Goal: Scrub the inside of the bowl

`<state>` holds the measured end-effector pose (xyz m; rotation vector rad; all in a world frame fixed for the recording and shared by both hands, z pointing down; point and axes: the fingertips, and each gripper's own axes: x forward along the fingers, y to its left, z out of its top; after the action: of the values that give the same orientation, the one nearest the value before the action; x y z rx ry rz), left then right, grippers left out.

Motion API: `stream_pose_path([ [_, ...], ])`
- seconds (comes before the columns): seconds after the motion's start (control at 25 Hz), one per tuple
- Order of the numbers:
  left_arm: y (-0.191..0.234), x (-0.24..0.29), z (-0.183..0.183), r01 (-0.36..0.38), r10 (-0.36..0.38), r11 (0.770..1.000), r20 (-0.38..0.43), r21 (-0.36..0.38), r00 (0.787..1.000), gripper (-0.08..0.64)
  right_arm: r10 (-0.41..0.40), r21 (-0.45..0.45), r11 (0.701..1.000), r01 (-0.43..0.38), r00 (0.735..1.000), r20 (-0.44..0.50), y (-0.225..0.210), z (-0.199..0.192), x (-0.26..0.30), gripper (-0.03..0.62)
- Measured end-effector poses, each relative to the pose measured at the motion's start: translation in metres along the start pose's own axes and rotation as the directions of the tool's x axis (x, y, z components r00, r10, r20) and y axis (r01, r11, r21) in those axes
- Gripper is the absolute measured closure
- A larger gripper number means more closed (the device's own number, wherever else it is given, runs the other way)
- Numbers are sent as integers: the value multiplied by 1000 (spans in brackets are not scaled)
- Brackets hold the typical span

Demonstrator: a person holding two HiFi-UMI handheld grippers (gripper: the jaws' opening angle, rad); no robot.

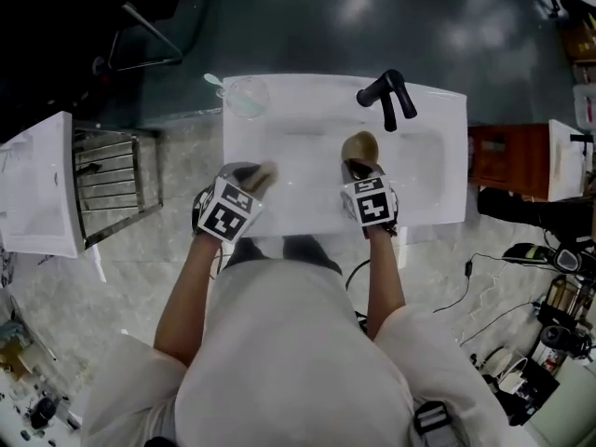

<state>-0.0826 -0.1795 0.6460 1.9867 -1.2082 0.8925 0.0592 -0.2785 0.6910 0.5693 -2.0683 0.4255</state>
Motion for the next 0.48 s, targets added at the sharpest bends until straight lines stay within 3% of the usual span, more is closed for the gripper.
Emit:
stream_pose_path([
  [0.2,-18,-21,40,91,-99,992,101,82,990,459,30,201,977,-69,981,192,18,29,-58,572],
  [0.32,-39,-38,63,171,-187,979,162,109,969,459,36,284,951,-119,958,284,30,36,-93,574],
  [0.48,-58,-64,99,218,-261,957,242,190,935,459,21,362,916,-173,922,387,38,42,-130,574],
])
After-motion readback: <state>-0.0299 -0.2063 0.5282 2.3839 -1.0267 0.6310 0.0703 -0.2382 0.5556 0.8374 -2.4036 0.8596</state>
